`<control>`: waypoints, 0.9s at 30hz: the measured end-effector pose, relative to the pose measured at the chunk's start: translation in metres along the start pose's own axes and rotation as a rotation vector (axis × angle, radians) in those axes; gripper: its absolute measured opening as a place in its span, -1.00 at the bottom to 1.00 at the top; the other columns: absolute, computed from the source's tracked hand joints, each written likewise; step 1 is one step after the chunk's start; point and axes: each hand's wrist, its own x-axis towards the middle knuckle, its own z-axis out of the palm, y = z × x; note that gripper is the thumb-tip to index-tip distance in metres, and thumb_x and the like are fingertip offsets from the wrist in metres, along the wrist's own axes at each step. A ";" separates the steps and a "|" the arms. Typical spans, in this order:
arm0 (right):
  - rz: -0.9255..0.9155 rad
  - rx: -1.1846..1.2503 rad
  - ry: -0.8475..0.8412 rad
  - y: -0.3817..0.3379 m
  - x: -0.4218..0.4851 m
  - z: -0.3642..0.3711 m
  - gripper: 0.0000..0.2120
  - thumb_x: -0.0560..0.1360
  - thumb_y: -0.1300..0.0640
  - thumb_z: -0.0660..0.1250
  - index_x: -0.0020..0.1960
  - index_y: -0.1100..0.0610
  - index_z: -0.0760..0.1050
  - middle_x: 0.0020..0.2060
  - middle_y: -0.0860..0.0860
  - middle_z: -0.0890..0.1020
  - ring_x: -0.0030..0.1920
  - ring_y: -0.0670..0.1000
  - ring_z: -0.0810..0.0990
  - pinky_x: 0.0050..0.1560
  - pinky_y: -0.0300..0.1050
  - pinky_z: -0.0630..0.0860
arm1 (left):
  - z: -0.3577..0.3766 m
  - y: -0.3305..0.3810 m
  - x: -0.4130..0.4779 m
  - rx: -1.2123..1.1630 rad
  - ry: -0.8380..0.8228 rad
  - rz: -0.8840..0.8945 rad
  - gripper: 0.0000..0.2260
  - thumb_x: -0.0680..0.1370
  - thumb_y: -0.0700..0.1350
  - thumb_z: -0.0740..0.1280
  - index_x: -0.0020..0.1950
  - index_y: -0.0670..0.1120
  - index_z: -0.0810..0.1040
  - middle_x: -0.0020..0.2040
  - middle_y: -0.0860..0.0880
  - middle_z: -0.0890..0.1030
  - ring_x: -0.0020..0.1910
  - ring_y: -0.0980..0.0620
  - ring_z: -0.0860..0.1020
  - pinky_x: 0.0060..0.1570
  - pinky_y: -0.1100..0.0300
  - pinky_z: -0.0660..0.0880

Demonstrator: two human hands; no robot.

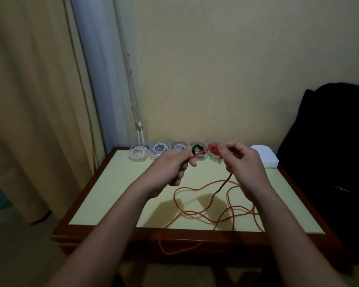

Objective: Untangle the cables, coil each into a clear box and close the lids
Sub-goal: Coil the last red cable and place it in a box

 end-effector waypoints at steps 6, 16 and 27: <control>-0.046 0.091 0.001 -0.030 -0.031 -0.009 -0.82 0.60 0.04 0.36 -0.07 0.14 0.62 -0.37 -0.16 0.53 -0.34 -0.17 0.38 -0.24 -0.20 0.29 | 0.009 0.028 -0.038 -0.597 -0.169 -0.295 -0.74 0.63 0.02 0.23 -0.23 -0.02 0.38 -0.44 0.08 0.15 -0.61 0.16 0.13 -0.62 0.32 -0.03; 0.036 0.022 -0.102 -0.019 -0.075 -0.003 -0.86 0.62 0.09 0.35 -0.03 0.12 0.64 -0.41 -0.10 0.49 -0.41 -0.13 0.34 -0.41 -0.28 0.29 | 0.000 0.058 -0.062 -1.051 -0.195 -0.196 -0.80 0.59 -0.14 0.15 -0.21 -0.09 0.46 -0.40 0.08 0.22 -0.51 0.10 0.17 -0.48 0.24 0.05; -0.270 -0.576 0.079 0.011 -0.091 0.003 -0.87 0.57 0.17 0.40 -0.15 0.03 0.60 -0.26 -0.17 0.62 -0.23 -0.13 0.55 -0.21 -0.28 0.43 | -0.019 0.048 -0.064 -0.837 0.099 -0.017 -0.85 0.68 -0.17 0.17 -0.01 -0.11 0.50 -0.31 0.03 0.48 -0.41 0.12 0.44 -0.45 0.33 0.39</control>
